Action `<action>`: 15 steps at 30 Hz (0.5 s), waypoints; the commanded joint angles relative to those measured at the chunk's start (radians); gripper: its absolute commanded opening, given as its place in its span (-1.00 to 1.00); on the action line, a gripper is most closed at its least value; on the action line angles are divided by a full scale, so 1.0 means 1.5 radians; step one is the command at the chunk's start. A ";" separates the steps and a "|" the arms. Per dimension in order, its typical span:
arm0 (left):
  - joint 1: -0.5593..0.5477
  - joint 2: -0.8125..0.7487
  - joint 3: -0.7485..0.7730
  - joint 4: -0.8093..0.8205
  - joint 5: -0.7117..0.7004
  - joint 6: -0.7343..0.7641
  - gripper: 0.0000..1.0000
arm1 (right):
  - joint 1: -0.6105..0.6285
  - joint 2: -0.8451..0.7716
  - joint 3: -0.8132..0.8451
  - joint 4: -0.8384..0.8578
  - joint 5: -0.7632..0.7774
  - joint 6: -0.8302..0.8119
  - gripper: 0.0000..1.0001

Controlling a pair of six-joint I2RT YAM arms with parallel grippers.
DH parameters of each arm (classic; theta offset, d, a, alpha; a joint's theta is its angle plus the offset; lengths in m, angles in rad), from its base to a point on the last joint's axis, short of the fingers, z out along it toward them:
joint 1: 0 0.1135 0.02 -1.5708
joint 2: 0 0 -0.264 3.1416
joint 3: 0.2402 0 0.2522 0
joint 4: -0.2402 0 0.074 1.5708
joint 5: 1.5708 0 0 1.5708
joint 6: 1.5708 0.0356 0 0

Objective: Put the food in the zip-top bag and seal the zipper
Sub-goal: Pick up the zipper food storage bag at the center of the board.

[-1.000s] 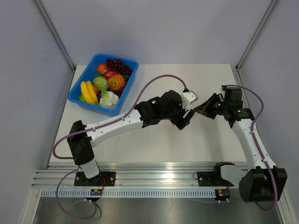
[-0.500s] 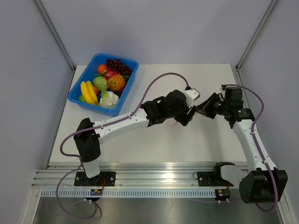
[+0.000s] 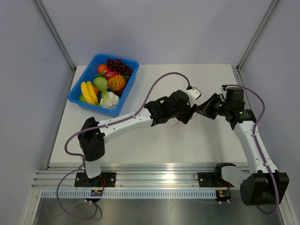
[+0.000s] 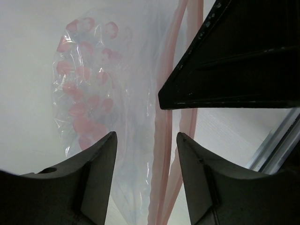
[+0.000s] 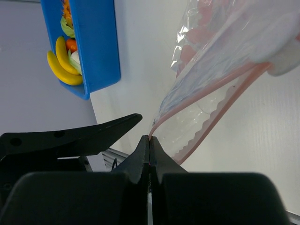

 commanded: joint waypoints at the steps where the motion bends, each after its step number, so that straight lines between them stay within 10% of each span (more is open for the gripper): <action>1: 0.005 0.016 0.038 0.031 -0.018 0.010 0.13 | 0.006 -0.016 0.033 -0.003 -0.018 -0.007 -1.00; 8: 0.020 0.028 0.036 0.030 -0.019 -0.006 -0.14 | 0.006 -0.015 0.029 -0.012 -0.020 -0.020 -1.00; 12: 0.030 0.033 0.046 0.020 -0.003 -0.015 -0.64 | 0.006 -0.016 0.034 -0.036 -0.023 -0.045 -0.98; 13: 0.031 0.037 0.051 0.015 0.001 -0.015 -1.00 | 0.007 -0.019 0.038 -0.045 -0.018 -0.061 -0.79; 15: 0.036 0.040 0.066 -0.002 0.013 -0.025 -1.00 | 0.006 -0.024 0.064 -0.087 0.017 -0.090 -0.43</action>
